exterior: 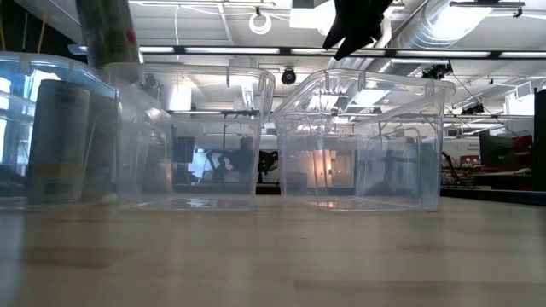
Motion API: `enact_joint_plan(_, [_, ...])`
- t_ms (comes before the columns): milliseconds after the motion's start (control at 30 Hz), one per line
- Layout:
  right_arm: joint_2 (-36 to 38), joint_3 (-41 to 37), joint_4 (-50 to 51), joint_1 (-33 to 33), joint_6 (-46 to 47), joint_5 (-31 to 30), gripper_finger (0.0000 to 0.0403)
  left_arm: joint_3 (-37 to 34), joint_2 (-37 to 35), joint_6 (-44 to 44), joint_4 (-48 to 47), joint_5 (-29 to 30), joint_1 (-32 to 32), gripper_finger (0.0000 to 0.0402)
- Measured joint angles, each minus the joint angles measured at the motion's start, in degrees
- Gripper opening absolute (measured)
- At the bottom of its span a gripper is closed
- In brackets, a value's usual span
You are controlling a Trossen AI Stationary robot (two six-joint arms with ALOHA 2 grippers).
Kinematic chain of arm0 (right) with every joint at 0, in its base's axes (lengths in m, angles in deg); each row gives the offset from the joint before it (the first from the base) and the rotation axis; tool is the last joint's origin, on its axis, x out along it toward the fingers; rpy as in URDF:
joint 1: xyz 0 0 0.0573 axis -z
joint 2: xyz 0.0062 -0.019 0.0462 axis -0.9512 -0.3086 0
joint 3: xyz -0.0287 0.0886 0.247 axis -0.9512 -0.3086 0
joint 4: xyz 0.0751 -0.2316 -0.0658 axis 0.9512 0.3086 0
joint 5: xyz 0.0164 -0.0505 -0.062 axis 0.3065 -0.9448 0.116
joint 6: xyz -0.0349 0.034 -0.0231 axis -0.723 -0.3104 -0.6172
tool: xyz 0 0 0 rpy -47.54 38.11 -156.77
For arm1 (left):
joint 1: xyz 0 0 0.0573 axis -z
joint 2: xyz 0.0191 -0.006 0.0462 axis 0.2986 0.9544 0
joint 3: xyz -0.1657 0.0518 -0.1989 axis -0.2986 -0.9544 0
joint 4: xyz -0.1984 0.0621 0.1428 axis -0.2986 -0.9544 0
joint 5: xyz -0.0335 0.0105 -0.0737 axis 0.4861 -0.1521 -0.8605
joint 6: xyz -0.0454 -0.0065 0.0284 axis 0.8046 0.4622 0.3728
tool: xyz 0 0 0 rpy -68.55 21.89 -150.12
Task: Sort soda cans
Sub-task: Put the white-pink soda can into the center transparent container
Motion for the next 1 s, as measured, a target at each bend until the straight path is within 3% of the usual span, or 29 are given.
enact_joint_plan(100, [0.00, 0.00, 0.08, 0.00, -0.43, 0.00, 0.0346, 3.82, -0.67, -0.55, 2.28, 2.90, -0.87, 0.0235])
enact_joint_plan(200, [0.00, 0.00, -0.37, 0.00, -0.85, -0.01, 0.0346, 6.57, -1.67, 1.52, -1.37, 5.92, -1.79, 0.0235])
enact_joint_plan(1000, [0.00, 0.00, 0.92, 0.00, -0.27, 0.05, 0.0346, 6.67, -3.64, 3.46, -0.93, 9.18, -3.50, 0.0235])
